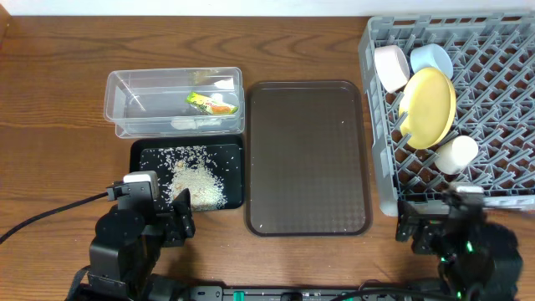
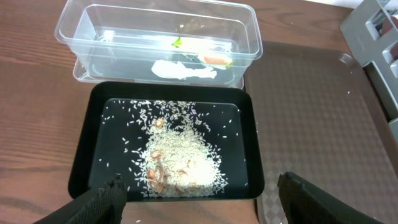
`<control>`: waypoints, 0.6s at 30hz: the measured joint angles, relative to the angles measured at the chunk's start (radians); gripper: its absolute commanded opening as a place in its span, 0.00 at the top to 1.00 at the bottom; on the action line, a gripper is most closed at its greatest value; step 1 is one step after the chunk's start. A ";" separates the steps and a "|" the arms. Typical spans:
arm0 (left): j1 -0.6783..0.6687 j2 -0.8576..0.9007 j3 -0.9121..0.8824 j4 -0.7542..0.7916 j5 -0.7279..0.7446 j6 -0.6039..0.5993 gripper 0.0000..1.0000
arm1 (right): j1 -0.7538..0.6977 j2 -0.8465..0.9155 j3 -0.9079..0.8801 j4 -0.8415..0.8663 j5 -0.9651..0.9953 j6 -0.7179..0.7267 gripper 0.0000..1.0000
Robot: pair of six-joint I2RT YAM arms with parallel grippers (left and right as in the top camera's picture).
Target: Sort waste into correct bins and load items into the dishwasher rack
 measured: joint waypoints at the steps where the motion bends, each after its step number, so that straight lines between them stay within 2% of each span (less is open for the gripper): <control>1: 0.000 0.000 0.000 0.000 0.000 0.000 0.19 | 0.000 -0.033 -0.014 0.037 0.000 -0.002 0.01; 8: 0.000 0.000 -0.003 0.000 0.000 0.000 0.20 | 0.000 -0.268 -0.256 0.413 0.003 -0.040 0.01; 18: 0.000 0.000 -0.003 0.000 0.000 0.000 0.20 | 0.000 -0.278 -0.619 0.949 0.015 -0.086 0.01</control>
